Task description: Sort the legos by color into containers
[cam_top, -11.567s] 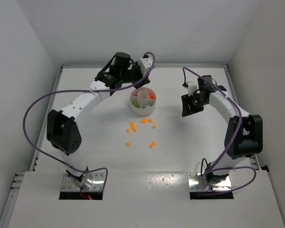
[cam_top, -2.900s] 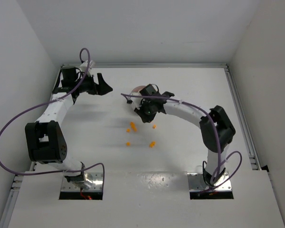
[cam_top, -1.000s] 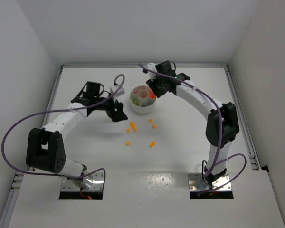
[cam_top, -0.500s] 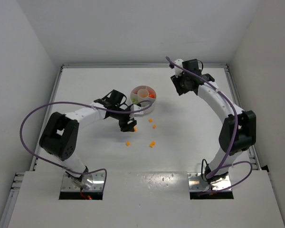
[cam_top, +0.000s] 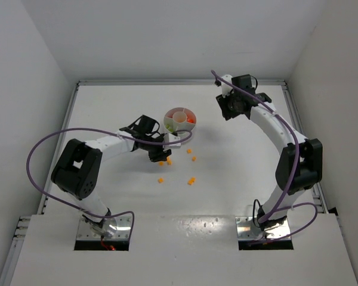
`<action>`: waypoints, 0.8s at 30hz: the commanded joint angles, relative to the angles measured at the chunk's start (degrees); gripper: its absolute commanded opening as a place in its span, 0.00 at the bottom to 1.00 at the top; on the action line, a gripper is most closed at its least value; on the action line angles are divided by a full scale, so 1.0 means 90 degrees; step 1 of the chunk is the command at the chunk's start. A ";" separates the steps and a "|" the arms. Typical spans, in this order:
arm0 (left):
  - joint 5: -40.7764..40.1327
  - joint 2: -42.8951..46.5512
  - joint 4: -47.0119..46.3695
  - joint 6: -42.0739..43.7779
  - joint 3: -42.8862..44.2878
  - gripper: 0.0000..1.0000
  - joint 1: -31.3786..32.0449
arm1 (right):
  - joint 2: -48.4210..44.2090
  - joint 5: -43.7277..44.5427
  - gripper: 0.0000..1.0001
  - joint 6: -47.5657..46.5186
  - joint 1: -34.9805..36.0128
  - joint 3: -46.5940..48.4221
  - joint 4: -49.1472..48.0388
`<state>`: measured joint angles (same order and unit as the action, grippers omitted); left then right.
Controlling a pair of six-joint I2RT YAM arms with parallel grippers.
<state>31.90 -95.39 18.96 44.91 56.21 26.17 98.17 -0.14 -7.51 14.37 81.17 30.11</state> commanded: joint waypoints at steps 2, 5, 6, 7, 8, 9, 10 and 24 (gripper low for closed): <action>0.0147 0.0199 -0.0124 0.0664 -0.0200 0.46 0.0051 | -0.0234 -0.0111 0.41 0.0112 -0.0034 0.0015 -0.0132; 0.0215 0.0199 -0.0124 0.0938 -0.0268 0.43 0.0051 | -0.0234 -0.0111 0.41 0.0112 -0.0092 0.0015 -0.0132; 0.0215 0.0199 -0.0124 0.1006 -0.0268 0.43 0.0051 | -0.0234 -0.0111 0.41 0.0112 -0.0093 0.0015 -0.0132; 0.0215 0.0199 -0.0124 0.1132 -0.0268 0.43 0.0051 | -0.0176 -0.0111 0.41 0.0112 -0.0093 0.0015 -0.0074; 0.0215 0.0199 -0.0124 0.1192 -0.0326 0.43 0.0051 | -0.0175 -0.0111 0.41 0.0112 -0.0093 0.0015 -0.0074; 0.0215 0.0199 -0.0124 0.1250 -0.0327 0.43 0.0051 | -0.0175 -0.0111 0.41 0.0112 -0.0093 0.0015 -0.0074; 0.0215 0.0199 -0.0124 0.1309 -0.0327 0.43 0.0051 | -0.0175 -0.0111 0.41 0.0112 -0.0093 0.0073 -0.0074; 0.0060 0.0004 -0.0310 0.1495 -0.0337 0.38 0.0245 | -0.0058 -0.0111 0.41 0.0112 -0.0093 0.0132 -0.0015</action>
<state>31.68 -95.37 17.74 56.62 52.84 27.05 98.17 -0.47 -7.44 13.82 81.17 30.28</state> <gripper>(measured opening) 0.381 0.406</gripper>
